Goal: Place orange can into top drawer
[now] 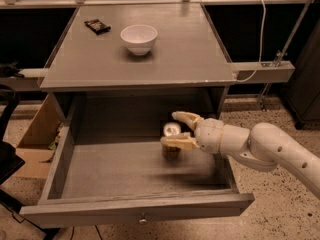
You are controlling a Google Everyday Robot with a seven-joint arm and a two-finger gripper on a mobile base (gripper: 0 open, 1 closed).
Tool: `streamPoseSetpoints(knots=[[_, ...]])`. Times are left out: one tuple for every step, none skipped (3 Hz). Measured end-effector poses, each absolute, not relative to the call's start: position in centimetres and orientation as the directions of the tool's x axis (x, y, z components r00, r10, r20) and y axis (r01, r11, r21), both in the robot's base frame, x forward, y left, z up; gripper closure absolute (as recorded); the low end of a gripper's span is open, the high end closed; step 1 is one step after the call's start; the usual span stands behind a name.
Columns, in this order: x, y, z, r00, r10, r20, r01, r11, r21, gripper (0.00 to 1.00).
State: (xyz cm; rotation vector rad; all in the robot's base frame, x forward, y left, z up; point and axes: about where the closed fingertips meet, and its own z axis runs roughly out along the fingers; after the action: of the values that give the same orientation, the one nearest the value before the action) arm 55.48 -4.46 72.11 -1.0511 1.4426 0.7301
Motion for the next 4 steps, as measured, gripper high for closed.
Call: streamPoseSetpoints(knots=[[55.5,-4.5,72.1,0.051,-0.196,-0.979,-0.905,0.405,-0.128,0.00],[55.5,-4.5,72.1,0.051,-0.196,-0.979,-0.905,0.405,-0.128,0.00],[55.3,-4.3,73.7,0.064,-0.214,-0.975,-0.910,0.388,-0.145,0.00],[53.6,-5.2,79.8,0.114,-0.321,-0.940,-0.928,0.302,-0.216,0.00]])
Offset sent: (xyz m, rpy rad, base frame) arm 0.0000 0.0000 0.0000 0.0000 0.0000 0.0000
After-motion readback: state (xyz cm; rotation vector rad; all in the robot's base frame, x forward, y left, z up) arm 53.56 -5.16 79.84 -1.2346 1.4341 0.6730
